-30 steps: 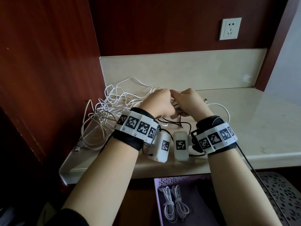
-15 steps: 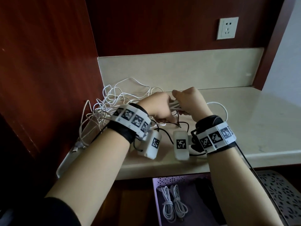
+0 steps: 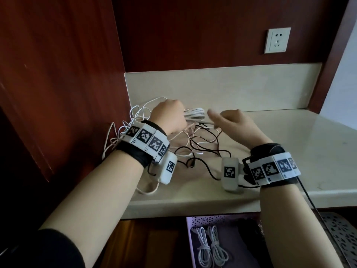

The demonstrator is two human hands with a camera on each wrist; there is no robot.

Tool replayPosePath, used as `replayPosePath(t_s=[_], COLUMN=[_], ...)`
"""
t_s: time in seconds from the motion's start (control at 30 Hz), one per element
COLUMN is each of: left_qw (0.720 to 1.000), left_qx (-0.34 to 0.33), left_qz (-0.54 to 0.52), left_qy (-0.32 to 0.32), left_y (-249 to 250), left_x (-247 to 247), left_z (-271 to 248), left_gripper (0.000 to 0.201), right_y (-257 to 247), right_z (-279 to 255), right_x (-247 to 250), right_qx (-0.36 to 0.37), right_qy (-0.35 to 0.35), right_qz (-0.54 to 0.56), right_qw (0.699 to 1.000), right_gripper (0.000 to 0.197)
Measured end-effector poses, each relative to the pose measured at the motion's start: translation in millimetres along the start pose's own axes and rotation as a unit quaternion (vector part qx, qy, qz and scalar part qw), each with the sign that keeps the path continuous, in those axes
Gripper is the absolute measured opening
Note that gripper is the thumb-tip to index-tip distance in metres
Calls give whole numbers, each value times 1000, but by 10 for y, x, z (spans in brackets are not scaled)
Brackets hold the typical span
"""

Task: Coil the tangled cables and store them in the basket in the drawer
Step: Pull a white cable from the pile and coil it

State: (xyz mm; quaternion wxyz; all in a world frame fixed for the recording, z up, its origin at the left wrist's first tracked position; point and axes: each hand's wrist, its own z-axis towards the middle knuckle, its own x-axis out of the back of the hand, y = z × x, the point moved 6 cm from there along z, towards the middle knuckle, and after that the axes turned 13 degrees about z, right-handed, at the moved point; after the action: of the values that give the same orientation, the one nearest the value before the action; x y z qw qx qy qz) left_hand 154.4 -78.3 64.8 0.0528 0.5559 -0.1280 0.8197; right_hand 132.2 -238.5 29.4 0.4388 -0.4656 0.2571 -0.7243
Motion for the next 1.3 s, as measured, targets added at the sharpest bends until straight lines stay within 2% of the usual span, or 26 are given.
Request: replayPosePath(t_s=[0.07,0.1,0.17,0.27,0.33,0.43,0.47,0.5,0.57,0.63,0.73,0.83,0.9,1.0,1.1,1.2,1.3], left_qw=[999,998,990,969,968,954,940,930,926,932,947,968,983,993,990,971,951], left_qx=[1,-15,-84,-193,-221,-257,-257,-240,-166,-91,-36,-10,-6,-24,-74,-120,-155], left_qz=[38,60,111,154,109,-95,-170,-224,-283,-297,-258,-185,-111,-22,80,186,253], left_qy=[14,20,15,16,53,120,145,165,184,189,187,169,145,112,90,86,85], left_y=[-64,-49,102,355,411,439,416,376,265,157,91,65,73,146,250,313,310], left_x=[26,18,-34,-100,-21,177,254,315,386,427,475,453,391,291,200,78,-25], left_z=[1,-9,-76,-226,-264,-292,-303,-286,-215,-133,-62,-8,43,60,41,26,19], left_gripper=[6,12,19,14,18,22,22,25,35,23,2,15,20,4,12,15,13], right_y=[-66,-117,-203,-191,-128,-55,-52,-53,-89,-134,-175,-247,-355,-449,-389,-350,-320], right_z=[-28,-41,-44,-21,-14,28,43,55,49,19,-5,-14,-40,-75,-67,-76,-69], right_x=[98,135,212,294,311,235,204,190,175,133,15,-92,-220,-351,-239,-211,-155], right_qx=[39,62,114,158,155,153,156,159,166,158,128,102,115,134,117,105,98], right_qy=[1,5,36,92,114,83,67,56,34,23,16,3,-18,-13,-4,-22,-33], right_qz=[23,53,99,126,167,222,236,239,232,216,164,89,-6,-179,-173,-176,-123], right_qw=[999,997,988,975,967,959,957,956,958,963,978,991,993,975,978,978,987], right_gripper=[36,24,8,12,13,26,33,31,28,29,27,28,31,33,34,32,22])
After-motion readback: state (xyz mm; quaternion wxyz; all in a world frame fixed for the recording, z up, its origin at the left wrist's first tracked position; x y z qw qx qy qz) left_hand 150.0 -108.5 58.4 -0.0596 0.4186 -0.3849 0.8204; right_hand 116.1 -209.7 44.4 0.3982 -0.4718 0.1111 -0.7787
